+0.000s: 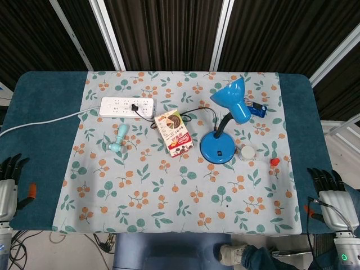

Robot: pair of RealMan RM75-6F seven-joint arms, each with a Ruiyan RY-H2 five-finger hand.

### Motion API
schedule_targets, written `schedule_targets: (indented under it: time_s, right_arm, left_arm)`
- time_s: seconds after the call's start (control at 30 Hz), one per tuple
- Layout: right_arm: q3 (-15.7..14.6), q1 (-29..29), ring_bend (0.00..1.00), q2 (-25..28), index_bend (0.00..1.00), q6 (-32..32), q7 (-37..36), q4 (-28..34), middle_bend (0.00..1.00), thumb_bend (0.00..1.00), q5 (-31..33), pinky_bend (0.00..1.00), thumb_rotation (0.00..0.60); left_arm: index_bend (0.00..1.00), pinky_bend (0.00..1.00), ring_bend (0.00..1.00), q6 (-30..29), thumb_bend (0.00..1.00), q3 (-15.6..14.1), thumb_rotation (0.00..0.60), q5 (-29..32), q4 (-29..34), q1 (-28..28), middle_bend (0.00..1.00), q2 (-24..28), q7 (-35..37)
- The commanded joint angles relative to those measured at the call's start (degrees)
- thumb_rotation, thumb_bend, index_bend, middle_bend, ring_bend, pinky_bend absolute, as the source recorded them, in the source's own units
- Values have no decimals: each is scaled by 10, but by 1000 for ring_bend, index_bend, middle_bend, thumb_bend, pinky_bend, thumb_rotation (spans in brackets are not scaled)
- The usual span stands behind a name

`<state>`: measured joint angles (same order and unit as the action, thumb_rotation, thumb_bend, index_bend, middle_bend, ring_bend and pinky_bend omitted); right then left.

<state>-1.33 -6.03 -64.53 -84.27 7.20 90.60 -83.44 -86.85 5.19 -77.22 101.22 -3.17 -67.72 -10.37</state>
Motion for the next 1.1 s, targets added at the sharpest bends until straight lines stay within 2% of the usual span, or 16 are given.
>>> schedule_targets:
  time_s: [0.03,0.9,1.1]
  right_arm:
    - [0,1,93,-1,0,1,2,1,126,238,-2,0,600]
    - [5,6,93,-5,0,20,2,8,126,237,-8,0,600]
    - [12,-27,113,-3,0,76,-8,22,126,238,-11,15,600]
  left_arm:
    - [147,88,35,1,474,-1,600,0,-1,0,46,0,0]
    - [146,88,35,1,474,0,600,1,3,1,45,2,4]
    - [146,88,35,2,473,0,600,2,4,1,45,1,3]
